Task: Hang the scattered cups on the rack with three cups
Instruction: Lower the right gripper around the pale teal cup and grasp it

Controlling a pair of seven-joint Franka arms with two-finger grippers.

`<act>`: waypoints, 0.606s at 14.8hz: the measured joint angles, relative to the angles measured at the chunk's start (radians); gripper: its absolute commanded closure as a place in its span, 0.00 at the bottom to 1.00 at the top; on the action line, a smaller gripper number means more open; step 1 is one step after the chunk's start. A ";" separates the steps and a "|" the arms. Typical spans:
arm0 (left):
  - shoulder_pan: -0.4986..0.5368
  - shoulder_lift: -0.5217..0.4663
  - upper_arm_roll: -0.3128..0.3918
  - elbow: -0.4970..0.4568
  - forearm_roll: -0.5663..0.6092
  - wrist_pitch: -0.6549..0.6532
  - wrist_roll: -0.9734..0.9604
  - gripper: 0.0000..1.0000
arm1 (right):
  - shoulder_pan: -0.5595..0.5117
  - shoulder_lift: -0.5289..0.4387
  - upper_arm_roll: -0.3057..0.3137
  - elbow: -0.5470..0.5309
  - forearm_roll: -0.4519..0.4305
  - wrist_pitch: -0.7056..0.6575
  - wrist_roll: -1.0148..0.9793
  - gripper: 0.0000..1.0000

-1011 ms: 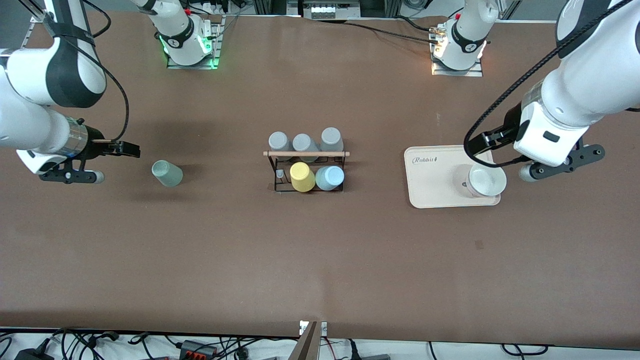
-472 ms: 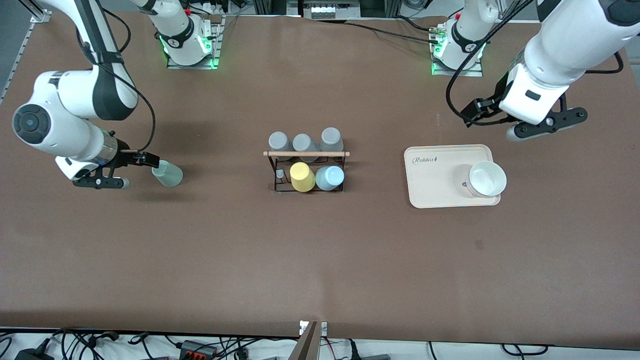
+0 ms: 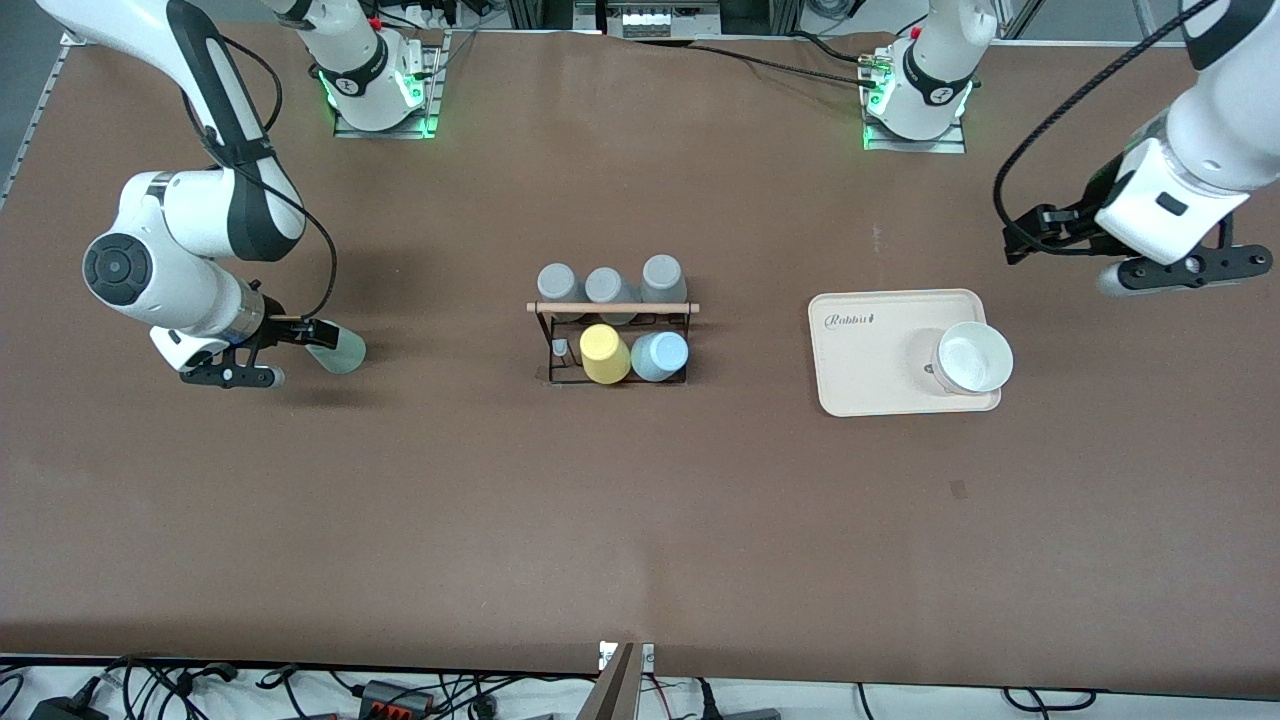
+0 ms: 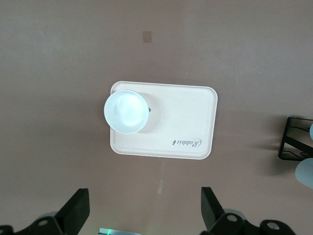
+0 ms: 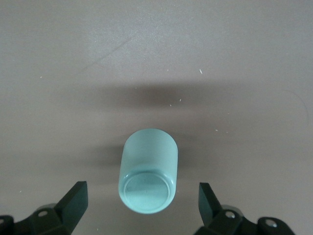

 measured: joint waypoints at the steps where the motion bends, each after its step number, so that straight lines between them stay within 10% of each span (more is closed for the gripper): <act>1: 0.000 0.000 0.001 0.000 0.000 0.001 0.004 0.00 | 0.000 0.006 0.000 -0.008 0.000 0.017 0.000 0.00; 9: -0.002 -0.003 -0.004 0.013 -0.040 -0.017 0.006 0.00 | 0.001 0.047 0.000 -0.073 0.000 0.107 0.001 0.00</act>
